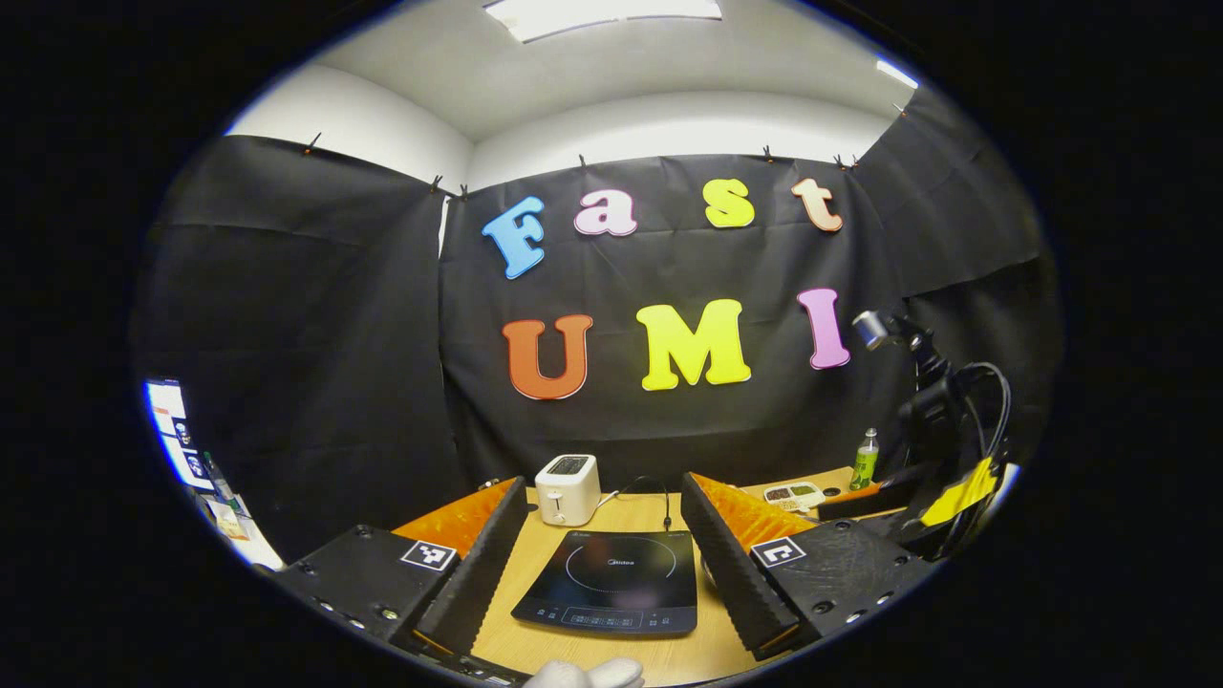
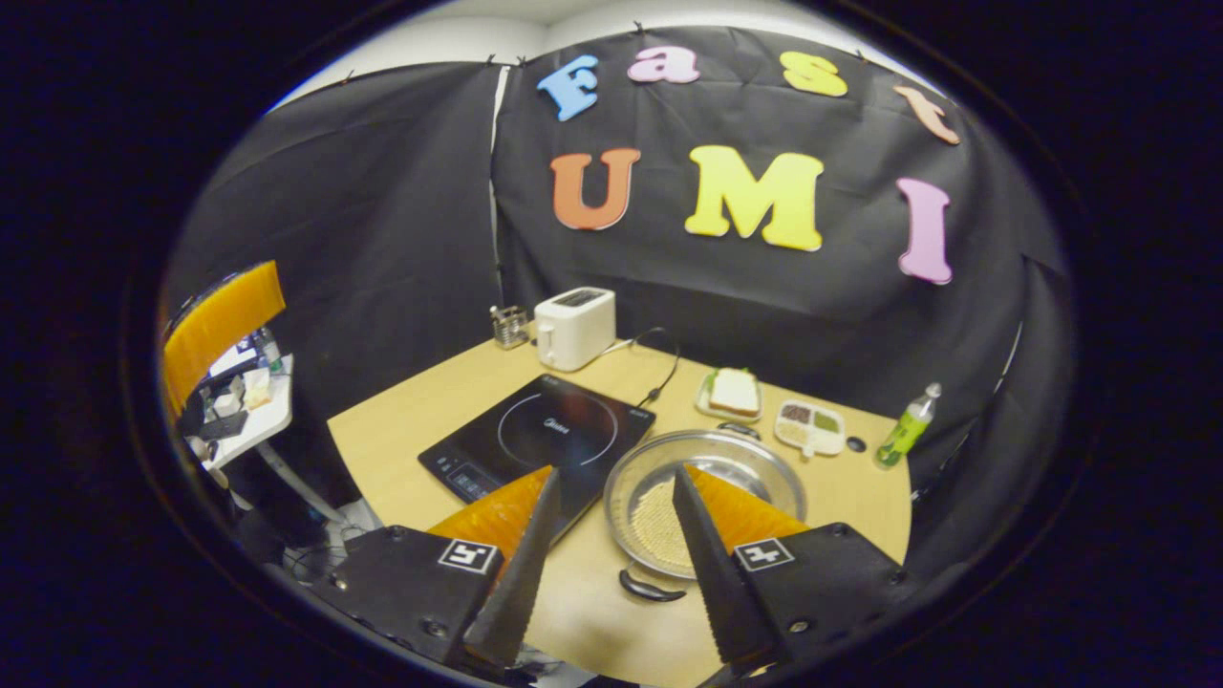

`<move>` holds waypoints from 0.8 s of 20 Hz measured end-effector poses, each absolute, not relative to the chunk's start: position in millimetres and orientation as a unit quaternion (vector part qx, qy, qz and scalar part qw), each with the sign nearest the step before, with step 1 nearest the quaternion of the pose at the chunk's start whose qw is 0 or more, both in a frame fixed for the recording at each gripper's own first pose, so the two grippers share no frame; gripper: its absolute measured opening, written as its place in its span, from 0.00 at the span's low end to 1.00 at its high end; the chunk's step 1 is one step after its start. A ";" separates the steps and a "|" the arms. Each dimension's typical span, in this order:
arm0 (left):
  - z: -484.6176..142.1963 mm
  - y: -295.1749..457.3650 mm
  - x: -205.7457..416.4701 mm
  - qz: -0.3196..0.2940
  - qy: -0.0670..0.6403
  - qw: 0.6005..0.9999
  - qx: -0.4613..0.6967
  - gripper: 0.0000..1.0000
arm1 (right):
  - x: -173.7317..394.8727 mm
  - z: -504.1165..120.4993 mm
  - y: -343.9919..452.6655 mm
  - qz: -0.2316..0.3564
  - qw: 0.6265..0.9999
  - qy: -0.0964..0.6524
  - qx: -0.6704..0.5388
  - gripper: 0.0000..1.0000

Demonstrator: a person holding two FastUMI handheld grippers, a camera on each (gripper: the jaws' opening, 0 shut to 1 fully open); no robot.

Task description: First push the handle of the pot to place it horizontally, then grasp the pot with both hands and set it on the induction cooktop.

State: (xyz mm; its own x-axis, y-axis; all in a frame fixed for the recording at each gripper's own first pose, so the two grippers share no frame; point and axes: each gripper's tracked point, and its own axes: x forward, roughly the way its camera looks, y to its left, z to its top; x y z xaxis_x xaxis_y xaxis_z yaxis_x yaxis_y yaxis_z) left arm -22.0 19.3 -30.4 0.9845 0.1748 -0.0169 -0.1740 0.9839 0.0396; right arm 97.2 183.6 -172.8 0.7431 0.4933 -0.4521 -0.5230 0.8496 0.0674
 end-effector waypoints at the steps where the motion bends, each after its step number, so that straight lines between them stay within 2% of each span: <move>1: -33.9 18.9 -23.3 0.091 0.013 0.996 0.016 0.96 | 99.6 -190.2 188.2 0.274 0.927 0.256 -0.031 0.63; 2: -35.7 18.9 -25.0 0.096 0.017 0.995 0.017 0.96 | 100.9 -207.0 192.1 0.273 0.921 0.275 -0.033 0.57; 4: -43.2 22.9 -27.5 0.106 0.025 0.994 0.019 0.96 | 108.6 -234.8 198.9 0.275 0.912 0.303 -0.037 0.31; 5: -46.2 23.8 -28.4 0.109 0.029 0.993 0.019 0.96 | 110.7 -248.6 202.1 0.276 0.905 0.320 -0.039 0.26; 6: -47.0 24.4 -30.2 0.114 0.032 0.993 0.020 0.96 | 111.9 -263.9 203.9 0.277 0.898 0.339 -0.040 0.16; 7: -49.7 26.1 -30.8 0.119 0.035 0.992 0.021 0.96 | 112.8 -280.7 205.3 0.278 0.891 0.357 -0.037 0.13; 8: -52.2 27.4 -31.8 0.124 0.038 0.991 0.021 0.96 | 113.0 -294.4 205.0 0.274 0.885 0.376 -0.034 0.17; 9: -52.8 28.2 -32.9 0.128 0.041 0.991 0.021 0.96 | 113.9 -305.7 203.0 0.270 0.880 0.390 -0.033 0.09; 11: -56.0 30.6 -34.5 0.135 0.045 0.989 0.023 0.96 | 115.5 -328.6 203.2 0.268 0.870 0.414 -0.031 0.04; 13: -57.2 33.4 -34.5 0.140 0.049 0.989 0.025 0.96 | 114.8 -345.4 204.1 0.267 0.858 0.439 -0.024 0.04; 16: -58.9 39.5 -25.0 0.142 0.053 0.988 0.024 0.96 | 128.2 -357.3 194.9 0.242 0.861 0.445 -0.029 0.04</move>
State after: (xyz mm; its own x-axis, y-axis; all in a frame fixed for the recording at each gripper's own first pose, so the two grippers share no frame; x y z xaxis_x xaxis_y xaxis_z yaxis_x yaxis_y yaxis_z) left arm -25.0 39.5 -58.9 0.9543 0.2825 -0.0977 -0.2774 0.9587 0.0628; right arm 128.2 194.9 -357.3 0.4858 0.3917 -0.7814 -0.4433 0.8809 0.1660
